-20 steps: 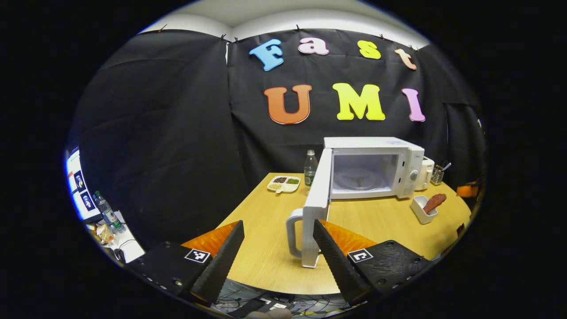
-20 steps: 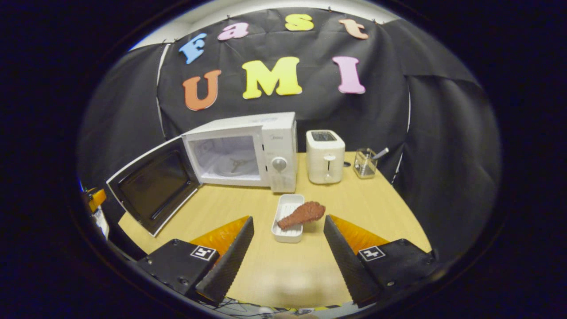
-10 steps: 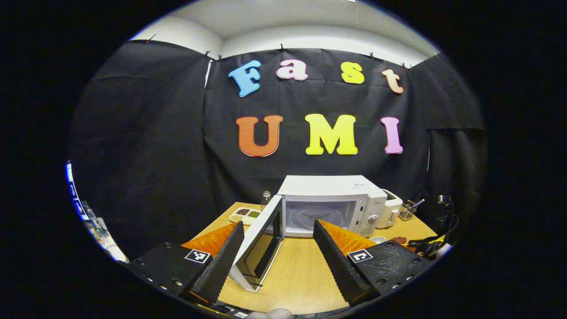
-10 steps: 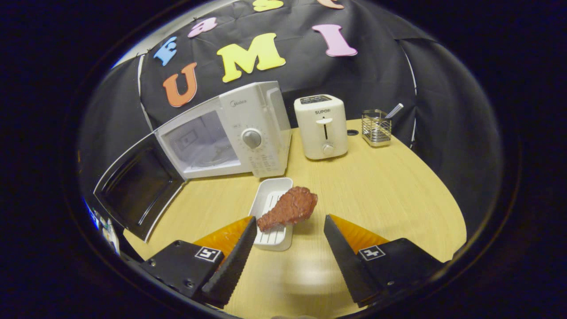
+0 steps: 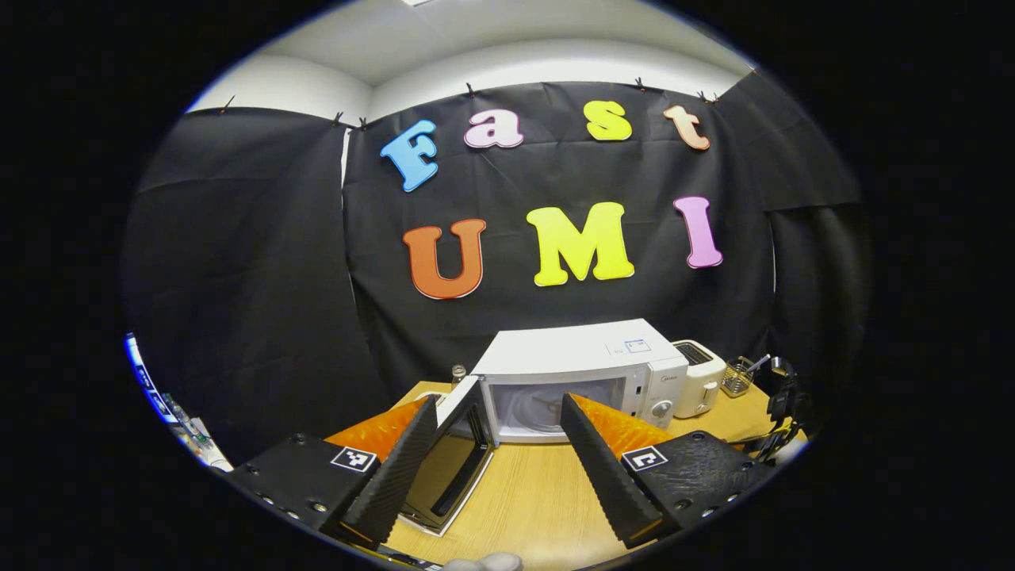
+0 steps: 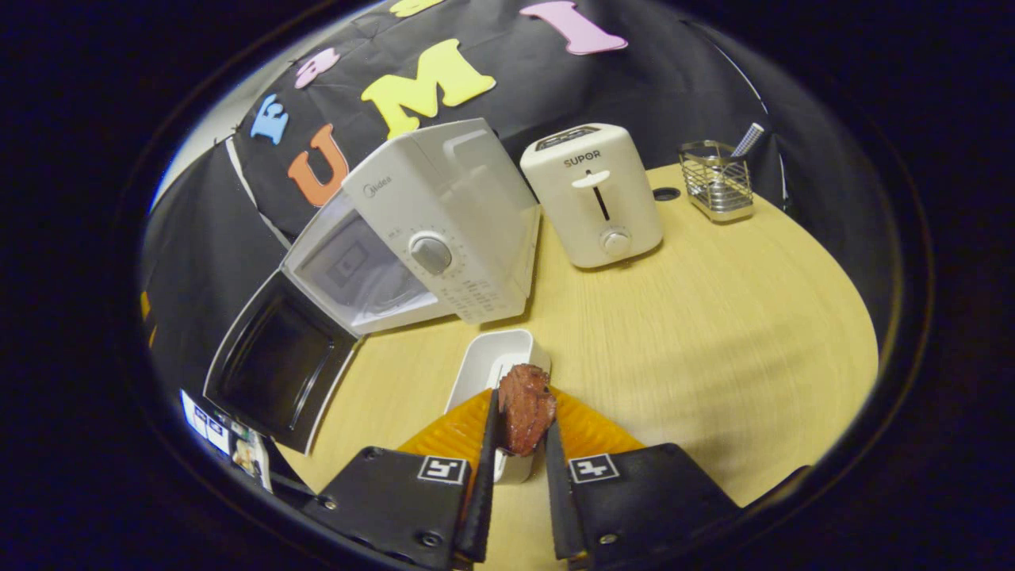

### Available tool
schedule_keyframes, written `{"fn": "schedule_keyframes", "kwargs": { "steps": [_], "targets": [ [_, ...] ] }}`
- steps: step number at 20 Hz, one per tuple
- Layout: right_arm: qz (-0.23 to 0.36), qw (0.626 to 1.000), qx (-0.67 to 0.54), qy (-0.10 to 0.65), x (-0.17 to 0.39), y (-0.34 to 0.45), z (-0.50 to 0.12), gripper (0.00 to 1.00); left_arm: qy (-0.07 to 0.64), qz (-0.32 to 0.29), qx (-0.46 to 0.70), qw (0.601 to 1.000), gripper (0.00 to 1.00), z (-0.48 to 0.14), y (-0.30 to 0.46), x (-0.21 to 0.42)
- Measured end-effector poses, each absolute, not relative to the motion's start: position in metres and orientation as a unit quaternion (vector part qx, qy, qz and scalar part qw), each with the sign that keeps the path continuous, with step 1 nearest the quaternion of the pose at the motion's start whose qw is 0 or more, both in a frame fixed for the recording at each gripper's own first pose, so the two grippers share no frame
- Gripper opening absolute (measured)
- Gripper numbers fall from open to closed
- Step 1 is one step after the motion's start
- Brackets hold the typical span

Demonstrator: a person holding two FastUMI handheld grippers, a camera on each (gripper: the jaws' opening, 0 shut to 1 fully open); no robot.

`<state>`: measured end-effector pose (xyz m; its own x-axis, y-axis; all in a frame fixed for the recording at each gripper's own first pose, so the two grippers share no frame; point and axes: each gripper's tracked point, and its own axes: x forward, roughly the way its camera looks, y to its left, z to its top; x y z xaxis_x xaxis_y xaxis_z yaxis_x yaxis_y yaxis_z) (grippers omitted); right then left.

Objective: Open the microwave oven with the left hand, put the food in, and close the microwave oven.

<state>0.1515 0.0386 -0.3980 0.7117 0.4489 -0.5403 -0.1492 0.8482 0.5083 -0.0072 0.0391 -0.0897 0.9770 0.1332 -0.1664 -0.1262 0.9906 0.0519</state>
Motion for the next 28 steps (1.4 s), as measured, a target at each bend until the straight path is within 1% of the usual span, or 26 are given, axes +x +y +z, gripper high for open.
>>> {"fn": "schedule_keyframes", "kwargs": {
  "steps": [1, 2, 3, 4, 8, 11, 13, 16, 19, 21, 23, 28],
  "targets": [
    [0.167, 0.896, 0.228, 0.341, 0.147, 0.04, -0.396, 0.28, 0.087, 0.062, 0.021, 0.994, 0.96, -0.092, 0.036, -0.007],
    [0.168, 0.899, 0.226, 0.337, 0.147, 0.04, -0.39, 0.24, 0.085, 0.059, 0.02, 0.994, 0.96, -0.093, 0.035, -0.006],
    [0.172, 0.902, 0.209, 0.335, 0.144, 0.043, -0.385, 0.1, 0.085, 0.056, 0.019, 0.995, 0.96, -0.095, 0.036, -0.006],
    [0.18, 0.906, 0.195, 0.33, 0.142, 0.046, -0.378, 0.17, 0.088, 0.054, 0.015, 0.995, 0.96, -0.098, 0.037, -0.007],
    [0.182, 0.925, 0.171, 0.287, 0.14, 0.057, -0.32, 0.16, 0.086, 0.043, -0.001, 0.995, 0.96, -0.107, 0.054, -0.011],
    [0.198, 0.934, 0.165, 0.246, 0.141, 0.091, -0.265, 0.16, 0.084, 0.036, -0.002, 0.996, 0.97, -0.113, 0.071, -0.017],
    [0.216, 0.937, 0.164, 0.22, 0.142, 0.127, -0.24, 0.16, 0.085, 0.028, -0.006, 0.996, 0.96, -0.118, 0.081, -0.019],
    [0.246, 0.936, 0.163, 0.19, 0.153, 0.193, -0.225, 0.16, 0.086, 0.016, -0.01, 0.996, 0.97, -0.122, 0.094, -0.019],
    [0.254, 0.932, 0.19, 0.178, 0.172, 0.253, -0.233, 0.16, 0.082, 0.0, -0.01, 0.997, 0.96, -0.12, 0.109, -0.017],
    [0.242, 0.926, 0.23, 0.174, 0.191, 0.286, -0.244, 0.16, 0.084, -0.008, -0.009, 0.996, 0.96, -0.123, 0.12, -0.013],
    [0.214, 0.924, 0.268, 0.167, 0.209, 0.307, -0.258, 0.16, 0.088, -0.014, -0.003, 0.996, 0.97, -0.126, 0.132, -0.012],
    [0.117, 0.909, 0.371, 0.149, 0.266, 0.329, -0.3, 0.16, 0.101, -0.028, 0.006, 0.994, 0.97, -0.141, 0.152, -0.007]
  ]
}}
